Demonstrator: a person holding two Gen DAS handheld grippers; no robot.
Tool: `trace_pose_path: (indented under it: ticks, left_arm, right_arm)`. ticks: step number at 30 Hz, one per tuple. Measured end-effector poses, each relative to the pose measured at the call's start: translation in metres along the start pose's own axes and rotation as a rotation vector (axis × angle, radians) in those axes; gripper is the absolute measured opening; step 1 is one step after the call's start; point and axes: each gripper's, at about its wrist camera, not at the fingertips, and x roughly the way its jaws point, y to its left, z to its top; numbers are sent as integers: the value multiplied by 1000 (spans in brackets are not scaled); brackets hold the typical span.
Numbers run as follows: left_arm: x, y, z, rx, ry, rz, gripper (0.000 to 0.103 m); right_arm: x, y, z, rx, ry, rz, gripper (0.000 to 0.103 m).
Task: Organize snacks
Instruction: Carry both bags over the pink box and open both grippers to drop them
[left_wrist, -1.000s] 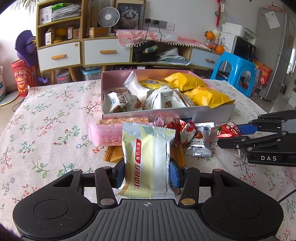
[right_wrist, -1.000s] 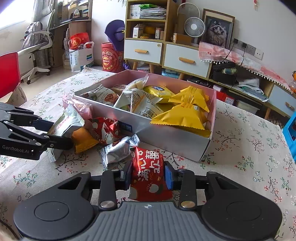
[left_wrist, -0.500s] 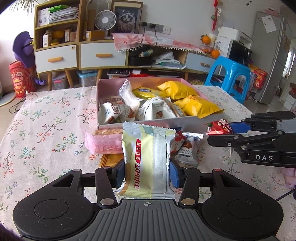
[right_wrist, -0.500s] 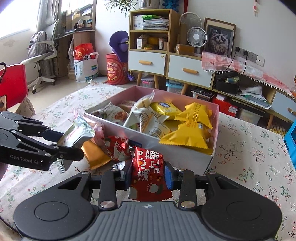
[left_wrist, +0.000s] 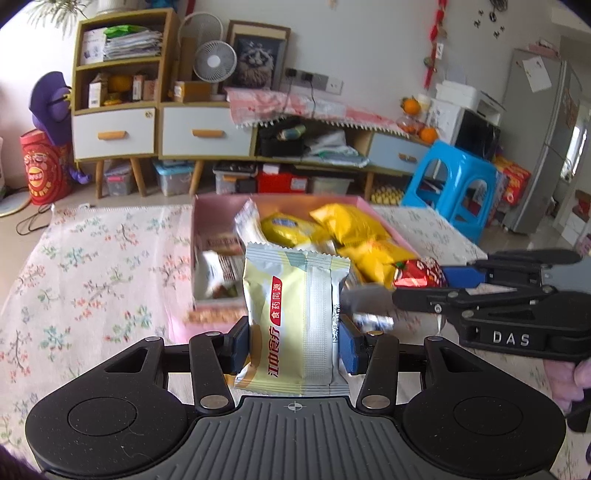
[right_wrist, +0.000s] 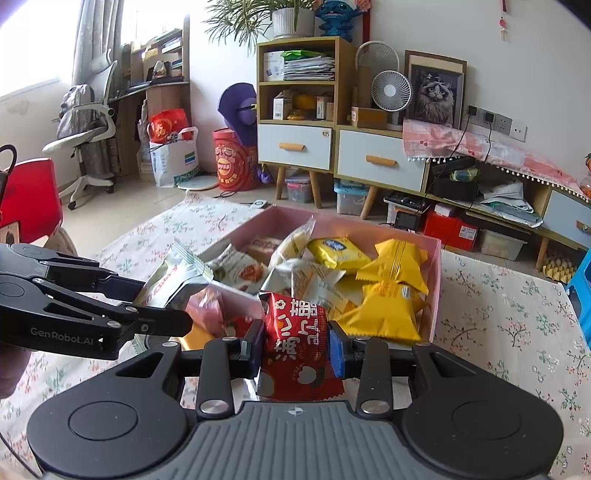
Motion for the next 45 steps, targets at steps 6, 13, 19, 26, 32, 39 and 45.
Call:
trace_pose_path:
  ticks: [6,13,19,26,32,39,45]
  left_arm:
    - [8,12,16,-66,-19,32,45]
    - [29,17,31,-82,-3,61,45]
    - [52,19,42,-119,14,71,45]
    - [72,12,56,-112,25,92,45]
    - [94,12,66,-132,38,101,45]
    - [113,12,72,-133,55,115,46]
    - [117,20,74,-162,70,109,54]
  right_arm:
    - [12,-9,14,45,-7,-23,25]
    - [30,-28,24,129,-14,-38,26]
    - [41,-38,17,162,9,-52,26]
    - [46,-43,20,173,6,-35,27]
    - [46,-44,21,169,0,-39,27]
    - [46,-45,22,159,-3,-42,27]
    - [44,-44,24,147,-13,-37,36]
